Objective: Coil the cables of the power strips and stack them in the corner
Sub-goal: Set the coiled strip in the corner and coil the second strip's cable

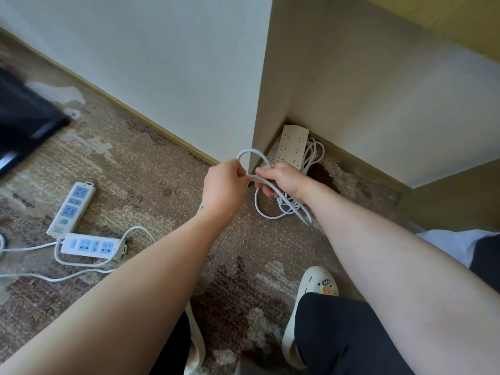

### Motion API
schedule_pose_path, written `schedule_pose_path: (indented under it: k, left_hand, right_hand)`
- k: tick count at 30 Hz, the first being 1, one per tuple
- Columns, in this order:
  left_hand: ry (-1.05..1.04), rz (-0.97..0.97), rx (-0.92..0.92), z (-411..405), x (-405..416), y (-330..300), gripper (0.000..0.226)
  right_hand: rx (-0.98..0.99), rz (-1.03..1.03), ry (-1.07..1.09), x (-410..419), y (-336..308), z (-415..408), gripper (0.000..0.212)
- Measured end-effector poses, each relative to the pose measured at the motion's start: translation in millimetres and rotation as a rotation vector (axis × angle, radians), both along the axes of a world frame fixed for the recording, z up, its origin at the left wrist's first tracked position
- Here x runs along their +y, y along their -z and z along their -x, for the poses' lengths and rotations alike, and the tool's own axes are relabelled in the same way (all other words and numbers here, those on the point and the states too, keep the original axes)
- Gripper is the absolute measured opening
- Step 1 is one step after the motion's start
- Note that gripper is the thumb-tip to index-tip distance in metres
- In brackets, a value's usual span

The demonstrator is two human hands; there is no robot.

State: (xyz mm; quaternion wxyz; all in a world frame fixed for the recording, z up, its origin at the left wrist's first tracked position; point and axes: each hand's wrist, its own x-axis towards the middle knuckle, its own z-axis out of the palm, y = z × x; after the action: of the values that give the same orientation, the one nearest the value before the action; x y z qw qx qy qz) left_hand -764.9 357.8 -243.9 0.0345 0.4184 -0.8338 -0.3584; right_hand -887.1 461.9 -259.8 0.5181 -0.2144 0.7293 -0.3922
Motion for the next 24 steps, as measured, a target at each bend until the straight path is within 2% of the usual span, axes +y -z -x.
schedule_pose_path:
  k: [5, 7, 11, 14, 16, 20, 24]
  left_hand:
    - [-0.046, 0.061, 0.001, -2, -8, 0, 0.027]
    - [-0.059, 0.054, 0.036, -3, -13, 1, 0.031]
    - [0.004, -0.02, 0.109, -8, -22, 4, 0.026]
    - [0.046, -0.098, 0.059, -17, -32, 6, 0.021]
    - [0.15, -0.17, -0.026, -31, -42, 10, 0.011]
    - [0.221, -0.311, -0.081, -63, -69, 13, 0.022]
    - [0.167, -0.254, -0.095, -78, -86, 15, 0.025]
  right_hand:
    - [-0.086, 0.057, 0.029, -3, 0, 0, 0.026]
    - [-0.034, 0.032, -0.042, -4, 1, 1, 0.023]
    - [0.034, -0.026, -0.127, -7, 1, 3, 0.026]
    - [0.057, -0.038, -0.072, -6, 2, 6, 0.021]
    - [0.096, -0.055, -0.028, -3, 2, 9, 0.021]
    - [0.235, -0.06, 0.139, 5, 4, 17, 0.02]
    - [0.364, -0.078, 0.15, 0, 11, 15, 0.023]
